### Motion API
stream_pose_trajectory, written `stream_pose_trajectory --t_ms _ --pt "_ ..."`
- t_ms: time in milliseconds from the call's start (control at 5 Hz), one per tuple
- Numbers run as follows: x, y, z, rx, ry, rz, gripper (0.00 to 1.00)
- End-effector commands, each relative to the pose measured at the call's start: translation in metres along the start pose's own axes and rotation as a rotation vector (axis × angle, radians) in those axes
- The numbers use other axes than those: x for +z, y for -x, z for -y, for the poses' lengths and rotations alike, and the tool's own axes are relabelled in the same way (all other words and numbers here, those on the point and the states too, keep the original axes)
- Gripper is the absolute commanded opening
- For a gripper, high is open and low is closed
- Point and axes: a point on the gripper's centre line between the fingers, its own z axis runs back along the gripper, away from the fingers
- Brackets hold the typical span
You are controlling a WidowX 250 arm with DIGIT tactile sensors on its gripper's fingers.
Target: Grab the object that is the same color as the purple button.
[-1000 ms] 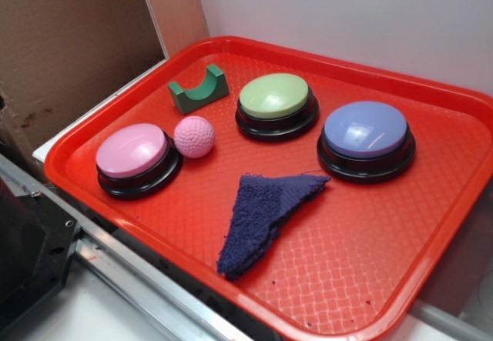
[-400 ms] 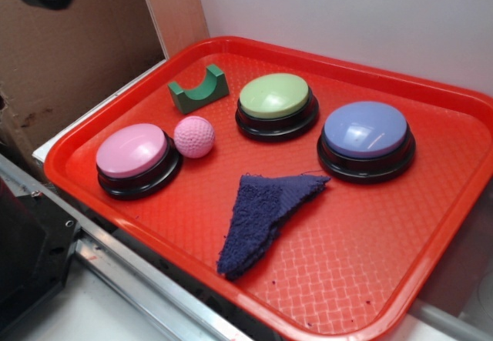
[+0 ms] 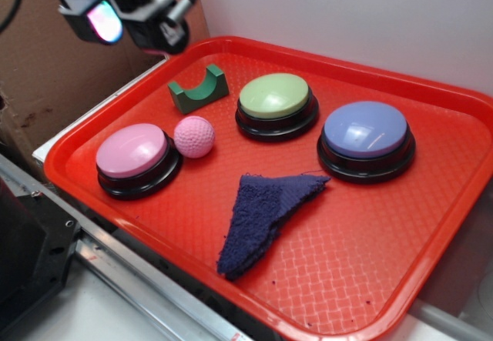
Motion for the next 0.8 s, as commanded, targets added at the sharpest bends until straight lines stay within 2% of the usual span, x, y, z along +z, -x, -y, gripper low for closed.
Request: stream_pose_trajectory --t_ms 0,400,600 --pt "-0.044 0.003 0.038 0.004 0.021 0.003 1.0" --pt "-0.098 0.013 0.045 0.003 -0.024 -0.094 1.0" --pt "-0.114 0.022 0.055 0.004 -0.032 -0.092 1.0"
